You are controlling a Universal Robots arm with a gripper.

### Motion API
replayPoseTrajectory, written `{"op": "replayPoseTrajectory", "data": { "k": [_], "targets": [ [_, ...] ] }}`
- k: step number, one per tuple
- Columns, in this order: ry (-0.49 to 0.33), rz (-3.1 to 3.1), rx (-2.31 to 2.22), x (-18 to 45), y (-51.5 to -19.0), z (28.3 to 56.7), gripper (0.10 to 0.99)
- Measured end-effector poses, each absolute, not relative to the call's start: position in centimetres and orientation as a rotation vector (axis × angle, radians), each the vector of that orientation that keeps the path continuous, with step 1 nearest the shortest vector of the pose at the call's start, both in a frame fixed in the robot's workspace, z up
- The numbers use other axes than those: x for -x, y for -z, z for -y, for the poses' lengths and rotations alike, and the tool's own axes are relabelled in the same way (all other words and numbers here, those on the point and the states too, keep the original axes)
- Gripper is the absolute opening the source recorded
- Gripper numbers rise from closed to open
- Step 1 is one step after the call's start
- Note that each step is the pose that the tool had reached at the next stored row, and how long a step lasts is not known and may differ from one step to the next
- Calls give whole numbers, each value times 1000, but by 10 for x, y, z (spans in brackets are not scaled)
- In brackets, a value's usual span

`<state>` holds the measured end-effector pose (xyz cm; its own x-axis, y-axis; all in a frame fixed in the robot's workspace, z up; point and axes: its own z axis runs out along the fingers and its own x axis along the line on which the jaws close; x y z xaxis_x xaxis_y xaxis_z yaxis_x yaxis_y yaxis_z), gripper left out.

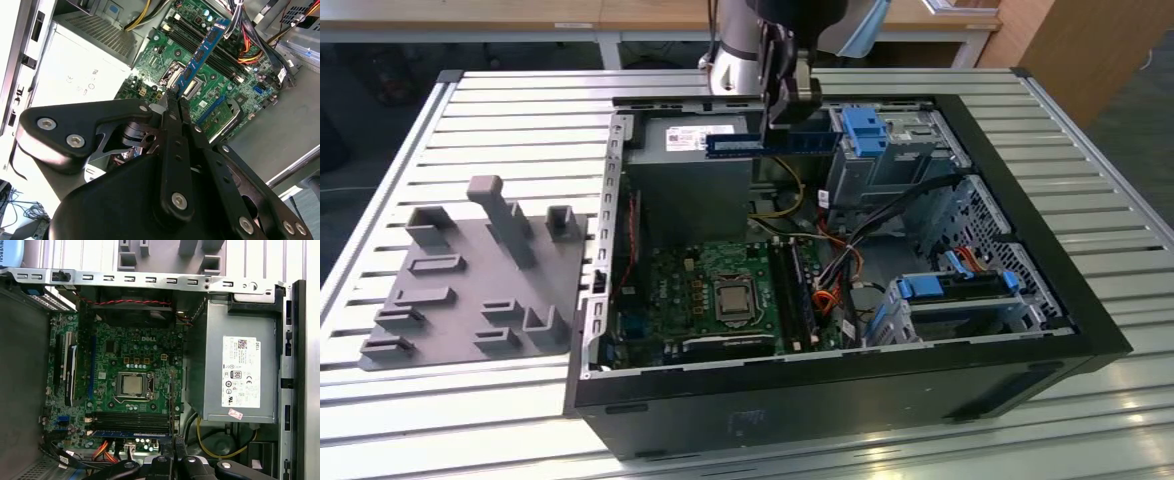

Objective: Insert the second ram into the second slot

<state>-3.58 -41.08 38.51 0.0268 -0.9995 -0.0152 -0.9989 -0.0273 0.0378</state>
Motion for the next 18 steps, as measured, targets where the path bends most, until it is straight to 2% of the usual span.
{"op": "replayPoseTrajectory", "data": {
  "k": [18],
  "targets": [
    [56,2178,-2238,36,-385,416,133]
  ]
}}
